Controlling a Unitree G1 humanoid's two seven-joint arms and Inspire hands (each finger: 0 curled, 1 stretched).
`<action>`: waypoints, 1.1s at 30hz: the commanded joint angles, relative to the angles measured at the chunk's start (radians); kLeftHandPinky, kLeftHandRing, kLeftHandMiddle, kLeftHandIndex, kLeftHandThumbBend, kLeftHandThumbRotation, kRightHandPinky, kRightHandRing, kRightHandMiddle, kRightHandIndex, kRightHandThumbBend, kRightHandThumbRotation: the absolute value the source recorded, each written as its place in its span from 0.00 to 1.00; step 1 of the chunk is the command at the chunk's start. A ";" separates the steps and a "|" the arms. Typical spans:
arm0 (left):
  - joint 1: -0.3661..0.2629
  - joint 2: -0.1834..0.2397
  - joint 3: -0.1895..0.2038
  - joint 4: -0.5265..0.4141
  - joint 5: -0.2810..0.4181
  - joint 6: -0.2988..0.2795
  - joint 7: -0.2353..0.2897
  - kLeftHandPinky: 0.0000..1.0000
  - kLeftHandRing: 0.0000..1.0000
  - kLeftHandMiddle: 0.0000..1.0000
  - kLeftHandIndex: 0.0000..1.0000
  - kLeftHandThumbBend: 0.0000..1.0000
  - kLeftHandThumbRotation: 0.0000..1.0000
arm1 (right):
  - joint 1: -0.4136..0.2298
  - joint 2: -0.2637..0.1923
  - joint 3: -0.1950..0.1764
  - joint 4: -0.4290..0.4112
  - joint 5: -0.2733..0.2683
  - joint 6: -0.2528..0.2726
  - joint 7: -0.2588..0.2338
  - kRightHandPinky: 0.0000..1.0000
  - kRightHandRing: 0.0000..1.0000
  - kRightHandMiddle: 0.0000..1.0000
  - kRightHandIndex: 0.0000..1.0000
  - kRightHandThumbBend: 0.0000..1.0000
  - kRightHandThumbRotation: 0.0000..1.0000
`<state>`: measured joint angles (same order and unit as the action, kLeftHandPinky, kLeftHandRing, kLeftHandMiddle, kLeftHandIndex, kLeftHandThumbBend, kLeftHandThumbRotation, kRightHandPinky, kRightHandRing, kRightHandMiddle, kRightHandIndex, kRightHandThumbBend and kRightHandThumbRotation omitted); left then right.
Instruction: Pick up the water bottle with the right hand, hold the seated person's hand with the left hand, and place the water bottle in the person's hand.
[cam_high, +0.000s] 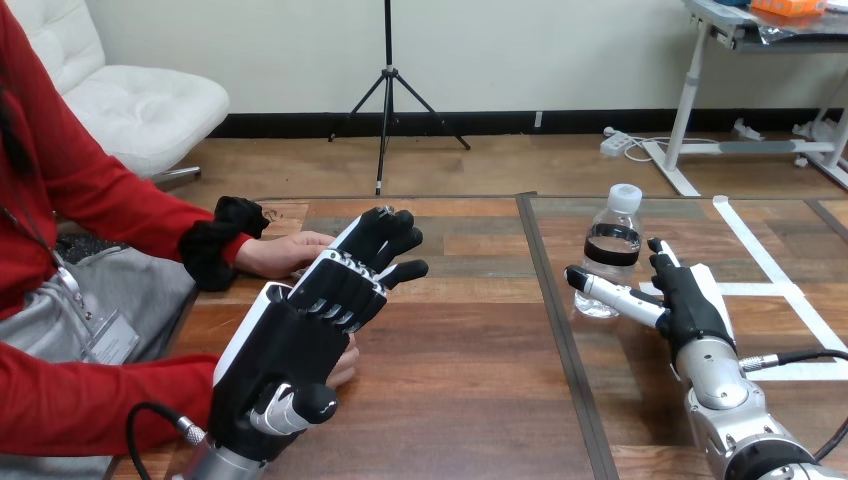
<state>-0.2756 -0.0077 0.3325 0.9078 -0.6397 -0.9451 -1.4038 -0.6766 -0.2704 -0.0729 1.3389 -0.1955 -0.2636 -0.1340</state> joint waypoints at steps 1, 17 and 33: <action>-0.022 -0.007 0.002 -0.039 -0.010 -0.012 0.005 0.86 0.93 0.94 0.93 1.00 0.64 | -0.098 0.003 0.005 -0.007 -0.005 0.002 -0.017 0.93 0.98 0.99 1.00 1.00 0.48; -0.015 -0.013 0.011 -0.034 -0.039 -0.014 -0.023 0.86 0.93 0.94 0.93 1.00 0.63 | -0.106 0.014 0.002 -0.006 -0.008 -0.012 -0.021 0.89 0.96 0.98 1.00 1.00 0.45; 0.002 0.002 0.014 -0.039 -0.033 -0.011 -0.014 0.86 0.93 0.94 0.92 1.00 0.60 | -0.126 0.021 0.010 -0.002 -0.020 0.000 -0.040 0.87 0.94 0.97 1.00 1.00 0.47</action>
<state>-0.2597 -0.0113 0.3359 0.9070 -0.6614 -0.9488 -1.4230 -0.6965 -0.2597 -0.0623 1.3403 -0.2146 -0.2585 -0.1576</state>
